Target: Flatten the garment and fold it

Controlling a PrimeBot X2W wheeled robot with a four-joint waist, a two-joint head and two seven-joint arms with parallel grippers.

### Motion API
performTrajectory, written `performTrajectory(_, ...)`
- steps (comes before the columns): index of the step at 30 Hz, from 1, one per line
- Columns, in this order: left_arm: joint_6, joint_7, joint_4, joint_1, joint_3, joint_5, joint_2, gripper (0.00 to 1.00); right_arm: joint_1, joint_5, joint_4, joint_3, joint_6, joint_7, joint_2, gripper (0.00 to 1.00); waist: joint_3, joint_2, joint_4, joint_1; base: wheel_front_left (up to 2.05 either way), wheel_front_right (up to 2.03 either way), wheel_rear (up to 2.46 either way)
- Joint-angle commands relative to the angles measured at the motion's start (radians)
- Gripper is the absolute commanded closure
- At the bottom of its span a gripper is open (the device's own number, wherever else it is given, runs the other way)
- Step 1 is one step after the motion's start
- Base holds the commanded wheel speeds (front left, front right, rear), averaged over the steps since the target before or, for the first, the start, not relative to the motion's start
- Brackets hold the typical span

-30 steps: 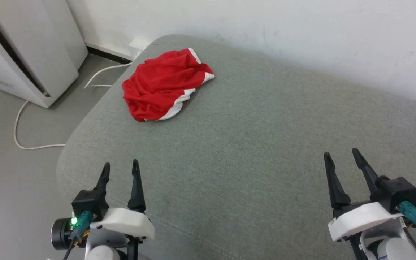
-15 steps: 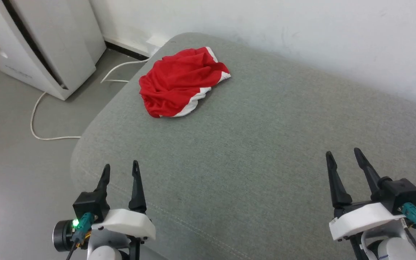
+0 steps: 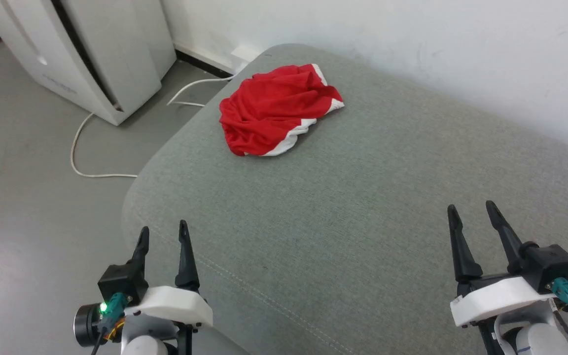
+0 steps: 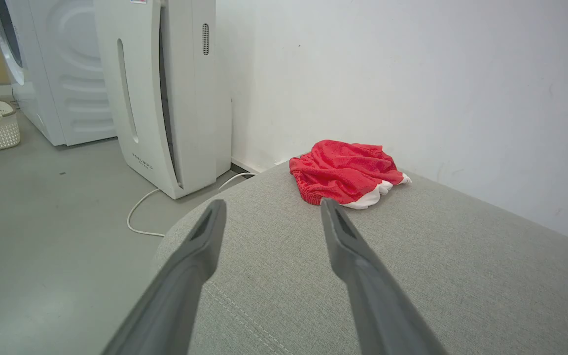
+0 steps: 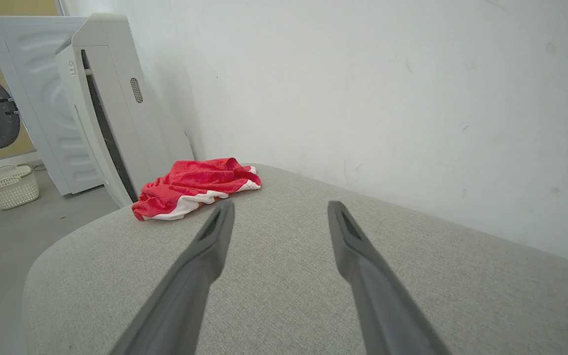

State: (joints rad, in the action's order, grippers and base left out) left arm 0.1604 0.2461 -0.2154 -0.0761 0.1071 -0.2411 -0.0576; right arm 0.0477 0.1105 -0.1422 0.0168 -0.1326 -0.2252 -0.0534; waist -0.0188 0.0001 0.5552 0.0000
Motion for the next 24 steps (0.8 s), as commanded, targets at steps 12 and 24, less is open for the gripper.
performTrajectory(12,-0.064,-0.026,-0.023,-0.14,0.007,-0.079,-0.011,0.0,0.041,-0.014,0.033,0.006,0.002,0.008,0.003,0.0,-0.076,-0.0001,0.031,0.0,0.0,0.0,0.0)
performTrajectory(24,-0.179,-0.269,-0.248,-0.688,-0.088,-0.243,-0.12,0.0,0.192,-0.104,0.178,-0.064,0.002,0.099,0.003,0.0,-0.455,-0.0001,-0.174,0.0,0.0,0.0,0.0)
